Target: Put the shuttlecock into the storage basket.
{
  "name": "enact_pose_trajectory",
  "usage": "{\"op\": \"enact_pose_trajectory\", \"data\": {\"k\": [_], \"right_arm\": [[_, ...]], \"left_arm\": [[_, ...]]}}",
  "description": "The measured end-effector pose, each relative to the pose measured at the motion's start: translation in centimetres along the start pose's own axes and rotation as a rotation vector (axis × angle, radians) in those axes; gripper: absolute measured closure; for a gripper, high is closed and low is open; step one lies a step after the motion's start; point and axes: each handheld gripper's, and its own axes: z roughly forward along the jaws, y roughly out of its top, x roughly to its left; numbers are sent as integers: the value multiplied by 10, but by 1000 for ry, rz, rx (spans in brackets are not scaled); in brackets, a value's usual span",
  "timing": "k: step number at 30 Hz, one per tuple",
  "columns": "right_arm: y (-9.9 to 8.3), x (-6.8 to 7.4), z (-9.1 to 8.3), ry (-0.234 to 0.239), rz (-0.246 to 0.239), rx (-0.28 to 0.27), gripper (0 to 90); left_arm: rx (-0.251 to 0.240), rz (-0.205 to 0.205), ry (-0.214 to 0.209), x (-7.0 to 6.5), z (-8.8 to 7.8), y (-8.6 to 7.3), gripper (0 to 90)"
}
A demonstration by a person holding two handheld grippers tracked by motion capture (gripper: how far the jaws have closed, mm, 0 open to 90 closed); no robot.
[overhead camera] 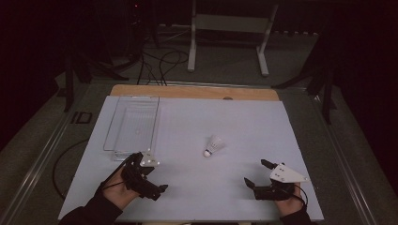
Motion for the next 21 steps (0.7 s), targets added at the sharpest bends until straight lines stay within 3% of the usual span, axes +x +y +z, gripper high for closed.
{"op": "enact_pose_trajectory", "data": {"k": [14,19,21], "right_arm": [[0,0,1,3,1,7,89],[0,0,1,3,0,5,90],[0,0,1,3,0,6,89]], "left_arm": [[10,7,-24,-7,6,16,0],[64,34,-64,-11,14,22,0],[83,46,-61,-14,16,24,0]]}}
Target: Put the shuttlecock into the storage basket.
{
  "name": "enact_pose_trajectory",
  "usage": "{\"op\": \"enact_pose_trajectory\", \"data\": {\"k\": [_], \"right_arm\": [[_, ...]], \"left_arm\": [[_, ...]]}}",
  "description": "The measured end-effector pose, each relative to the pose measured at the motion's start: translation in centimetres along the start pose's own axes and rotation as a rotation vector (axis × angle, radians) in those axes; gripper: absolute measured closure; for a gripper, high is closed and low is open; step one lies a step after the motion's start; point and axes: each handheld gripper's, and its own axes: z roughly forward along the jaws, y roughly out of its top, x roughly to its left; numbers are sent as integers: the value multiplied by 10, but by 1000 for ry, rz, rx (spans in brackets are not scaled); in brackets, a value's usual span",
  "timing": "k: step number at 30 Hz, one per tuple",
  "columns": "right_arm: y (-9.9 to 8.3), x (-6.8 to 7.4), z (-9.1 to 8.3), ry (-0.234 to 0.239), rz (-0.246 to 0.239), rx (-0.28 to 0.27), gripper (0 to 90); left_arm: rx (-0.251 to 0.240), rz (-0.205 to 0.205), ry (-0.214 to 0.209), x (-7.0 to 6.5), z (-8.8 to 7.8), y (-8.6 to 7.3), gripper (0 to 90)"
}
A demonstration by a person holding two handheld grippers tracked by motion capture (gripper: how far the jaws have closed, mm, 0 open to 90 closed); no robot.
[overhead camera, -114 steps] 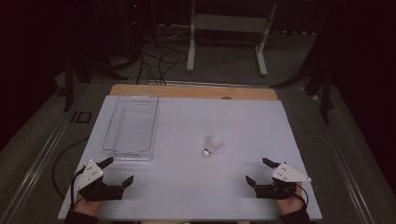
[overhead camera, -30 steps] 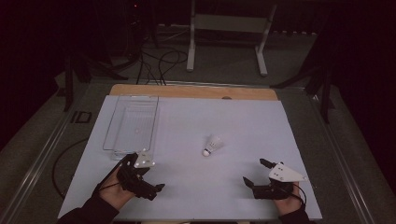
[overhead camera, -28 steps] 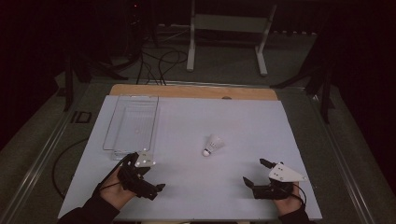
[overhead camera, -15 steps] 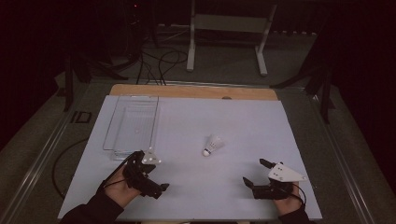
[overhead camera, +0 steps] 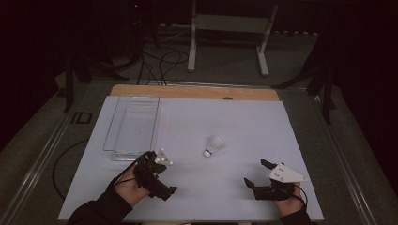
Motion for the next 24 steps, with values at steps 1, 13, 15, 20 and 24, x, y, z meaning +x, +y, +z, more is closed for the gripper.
{"op": "enact_pose_trajectory", "data": {"k": [1,13,15,20,24], "right_arm": [[0,0,0,-1,-1,2,89],[0,0,0,0,-1,1,89],[0,0,0,1,-1,0,89],[0,0,0,0,-1,2,89],[0,0,0,0,-1,4,89]], "left_arm": [[4,-2,-3,-1,1,1,0],[86,1,12,-9,12,20,0],[89,-5,3,-9,13,23,0],[106,-5,-8,-10,16,30,0],[116,-10,-7,-12,18,37,0]]}}
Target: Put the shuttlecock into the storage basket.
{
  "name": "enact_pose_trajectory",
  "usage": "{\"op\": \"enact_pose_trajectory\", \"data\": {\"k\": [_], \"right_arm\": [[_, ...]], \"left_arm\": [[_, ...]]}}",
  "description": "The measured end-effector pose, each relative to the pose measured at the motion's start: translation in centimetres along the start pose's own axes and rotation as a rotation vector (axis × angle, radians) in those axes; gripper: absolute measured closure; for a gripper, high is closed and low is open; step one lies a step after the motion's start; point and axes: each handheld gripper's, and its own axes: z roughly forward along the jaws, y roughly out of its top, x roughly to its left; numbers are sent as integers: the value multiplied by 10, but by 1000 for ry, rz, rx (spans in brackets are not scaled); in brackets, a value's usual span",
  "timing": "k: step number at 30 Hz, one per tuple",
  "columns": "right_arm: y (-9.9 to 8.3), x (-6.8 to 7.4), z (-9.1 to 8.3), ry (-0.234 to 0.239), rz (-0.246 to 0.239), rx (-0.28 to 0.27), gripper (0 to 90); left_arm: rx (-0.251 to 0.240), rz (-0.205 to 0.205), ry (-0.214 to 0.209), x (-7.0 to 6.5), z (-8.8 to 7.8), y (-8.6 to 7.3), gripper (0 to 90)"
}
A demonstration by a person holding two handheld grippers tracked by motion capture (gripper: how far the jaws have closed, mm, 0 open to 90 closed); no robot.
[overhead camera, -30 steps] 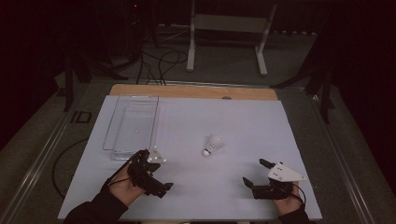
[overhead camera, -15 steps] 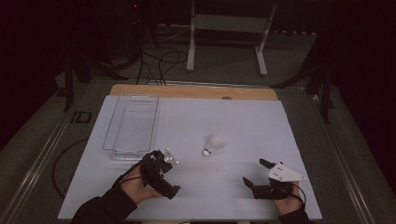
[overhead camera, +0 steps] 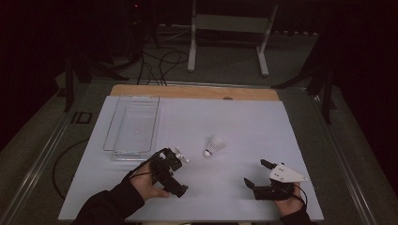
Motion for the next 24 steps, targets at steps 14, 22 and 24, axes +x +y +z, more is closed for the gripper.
{"op": "enact_pose_trajectory", "data": {"k": [14,22,24], "right_arm": [[0,0,0,2,0,-4,89],[0,0,0,4,0,0,89],[0,-1,0,8,1,-1,90]], "left_arm": [[28,-12,15,-4,6,21,0],[13,-40,45,0,5,31,0],[13,-46,57,0,4,33,1]]}}
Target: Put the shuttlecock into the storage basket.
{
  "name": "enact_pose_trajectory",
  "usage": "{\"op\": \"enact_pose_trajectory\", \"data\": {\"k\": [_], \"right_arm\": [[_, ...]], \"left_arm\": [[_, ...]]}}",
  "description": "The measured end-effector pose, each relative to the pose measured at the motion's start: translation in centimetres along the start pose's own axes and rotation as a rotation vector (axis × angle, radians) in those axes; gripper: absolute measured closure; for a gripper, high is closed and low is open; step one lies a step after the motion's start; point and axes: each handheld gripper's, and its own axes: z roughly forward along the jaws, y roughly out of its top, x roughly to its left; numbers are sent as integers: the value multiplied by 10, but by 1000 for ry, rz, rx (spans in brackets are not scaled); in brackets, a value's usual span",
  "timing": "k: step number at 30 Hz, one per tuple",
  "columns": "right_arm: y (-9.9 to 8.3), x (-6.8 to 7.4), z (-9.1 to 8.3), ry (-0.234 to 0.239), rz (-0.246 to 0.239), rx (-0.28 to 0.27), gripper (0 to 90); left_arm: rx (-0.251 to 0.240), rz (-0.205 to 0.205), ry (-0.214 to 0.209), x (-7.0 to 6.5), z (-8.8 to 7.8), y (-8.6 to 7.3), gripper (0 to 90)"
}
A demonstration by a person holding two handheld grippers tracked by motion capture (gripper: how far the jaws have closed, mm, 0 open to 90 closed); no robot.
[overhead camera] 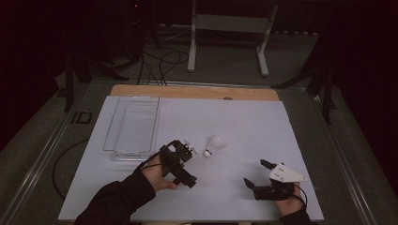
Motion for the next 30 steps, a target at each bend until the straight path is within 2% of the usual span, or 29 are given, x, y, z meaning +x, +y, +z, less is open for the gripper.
{"op": "enact_pose_trajectory", "data": {"k": [1,4,5,11,14,21,22,27,30], "right_arm": [[0,0,0,1,2,0,89],[0,0,0,1,2,-3,89],[0,0,0,0,2,-3,89],[0,0,0,1,7,-6,89],[0,0,-1,-1,6,-8,89],[0,0,-1,-1,3,-9,89],[0,0,-1,-2,3,-10,89],[0,-1,-1,-3,1,-10,89],[0,0,-1,-2,1,-10,89]], "left_arm": [[-2,-8,-8,1,0,2,1],[0,-11,3,2,1,5,1],[3,-15,-8,2,1,7,1],[23,-11,-12,0,7,16,2],[21,-9,-10,0,9,20,2],[-3,-32,-15,0,13,29,17],[-11,-41,0,1,14,32,17],[-5,-41,6,1,18,38,17],[-12,-55,4,1,19,42,16]]}}
